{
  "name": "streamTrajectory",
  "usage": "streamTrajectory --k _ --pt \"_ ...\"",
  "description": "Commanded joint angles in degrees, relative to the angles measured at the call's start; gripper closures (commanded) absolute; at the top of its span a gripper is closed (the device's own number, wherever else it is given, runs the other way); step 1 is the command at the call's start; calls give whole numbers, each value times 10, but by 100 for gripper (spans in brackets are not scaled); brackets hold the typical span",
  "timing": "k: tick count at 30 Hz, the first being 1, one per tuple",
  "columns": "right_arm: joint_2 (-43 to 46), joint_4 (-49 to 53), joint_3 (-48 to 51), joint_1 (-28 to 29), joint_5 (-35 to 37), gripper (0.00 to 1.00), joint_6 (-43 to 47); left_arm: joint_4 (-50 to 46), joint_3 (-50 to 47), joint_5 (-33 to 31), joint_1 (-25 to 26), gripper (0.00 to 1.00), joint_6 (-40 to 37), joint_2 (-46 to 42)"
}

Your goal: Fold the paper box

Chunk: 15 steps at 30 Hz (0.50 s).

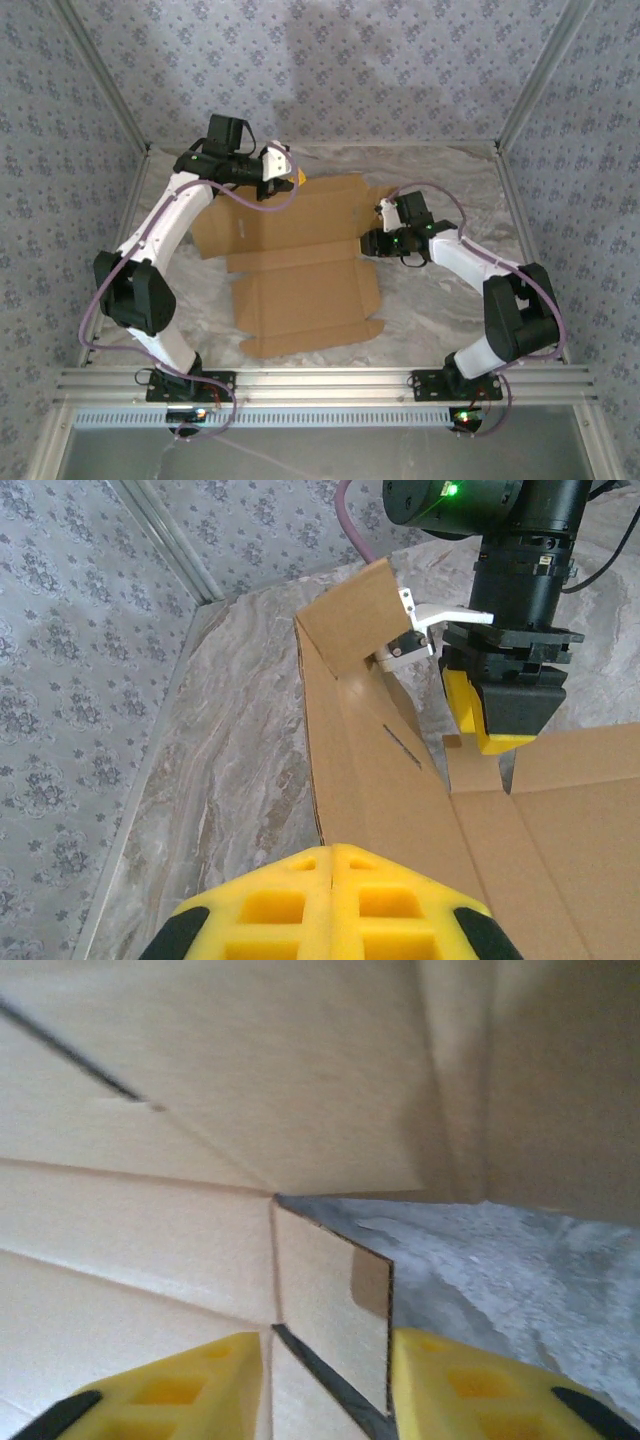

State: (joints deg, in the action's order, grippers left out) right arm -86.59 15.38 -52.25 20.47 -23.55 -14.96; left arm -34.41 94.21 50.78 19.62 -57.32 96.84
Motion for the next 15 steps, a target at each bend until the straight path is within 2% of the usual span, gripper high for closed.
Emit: streamTrajectory --k 1,3,11,15 --pt "8 -19 1 4 -26 69 -8 8 -5 12 4 100 3 -19" --pt "12 -19 0 6 -26 73 -10 9 -4 12 5 100 4 -19" --pt "6 -28 -8 31 -35 74 -16 19 -13 8 10 100 6 -18" --pt "3 13 -14 16 42 64 -14 58 -36 -76 17 100 26 -19"
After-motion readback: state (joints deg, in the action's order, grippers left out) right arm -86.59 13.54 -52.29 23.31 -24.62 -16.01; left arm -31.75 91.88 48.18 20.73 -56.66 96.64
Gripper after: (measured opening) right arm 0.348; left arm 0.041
